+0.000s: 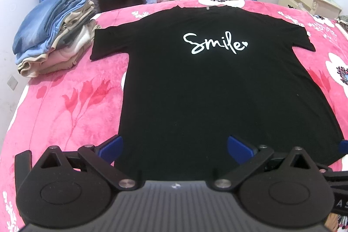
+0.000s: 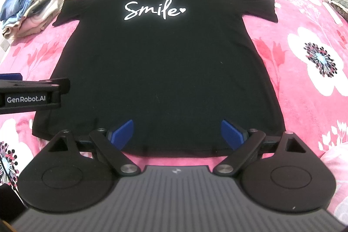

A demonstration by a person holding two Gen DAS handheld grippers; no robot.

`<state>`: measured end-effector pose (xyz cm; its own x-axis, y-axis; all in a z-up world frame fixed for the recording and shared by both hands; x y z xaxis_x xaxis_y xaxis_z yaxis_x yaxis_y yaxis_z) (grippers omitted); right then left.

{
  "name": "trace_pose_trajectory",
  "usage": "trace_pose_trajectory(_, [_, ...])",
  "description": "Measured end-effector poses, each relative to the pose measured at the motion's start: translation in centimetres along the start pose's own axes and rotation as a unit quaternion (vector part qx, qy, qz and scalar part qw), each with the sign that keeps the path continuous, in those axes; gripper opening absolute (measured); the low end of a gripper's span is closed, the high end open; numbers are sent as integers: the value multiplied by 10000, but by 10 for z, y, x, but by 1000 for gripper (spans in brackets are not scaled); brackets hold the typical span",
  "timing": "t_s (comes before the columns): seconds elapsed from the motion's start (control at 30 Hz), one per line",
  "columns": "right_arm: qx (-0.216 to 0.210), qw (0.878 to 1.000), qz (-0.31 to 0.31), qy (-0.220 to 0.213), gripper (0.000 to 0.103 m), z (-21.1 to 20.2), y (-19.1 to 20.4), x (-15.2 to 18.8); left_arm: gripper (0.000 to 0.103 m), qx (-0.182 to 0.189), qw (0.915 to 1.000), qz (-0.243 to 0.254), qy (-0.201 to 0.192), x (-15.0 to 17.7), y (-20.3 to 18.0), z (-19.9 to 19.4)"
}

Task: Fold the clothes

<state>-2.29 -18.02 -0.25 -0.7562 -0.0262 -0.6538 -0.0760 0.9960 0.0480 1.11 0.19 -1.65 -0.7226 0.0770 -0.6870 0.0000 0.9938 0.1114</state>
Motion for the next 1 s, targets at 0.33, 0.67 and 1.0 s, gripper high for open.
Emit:
trace_pose_trajectory(0.33, [6, 10000, 22, 31, 88, 1, -4, 0, 103, -9, 10000, 4, -11, 1, 1, -4])
trace_pose_trajectory(0.67, [33, 10000, 14, 9, 88, 1, -1, 0, 103, -29, 10000, 10, -9, 1, 2, -1])
trace_pose_trajectory(1.0, [36, 10000, 10, 15, 88, 0, -1, 2, 103, -30, 10000, -7, 5, 0, 2, -1])
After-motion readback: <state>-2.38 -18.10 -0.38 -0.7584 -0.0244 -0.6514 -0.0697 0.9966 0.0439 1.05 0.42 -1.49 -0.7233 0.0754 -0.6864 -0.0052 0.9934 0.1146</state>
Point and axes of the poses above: each gripper's, at about its wrist camera, not at the fingertips, and z roughly the way its jaws point, y to its left, x to its underside, the point moved 2 cm from there along z, roughly the way its jaws point, and after that the axes turned 10 degrees about -y, right-handed, at the moved point
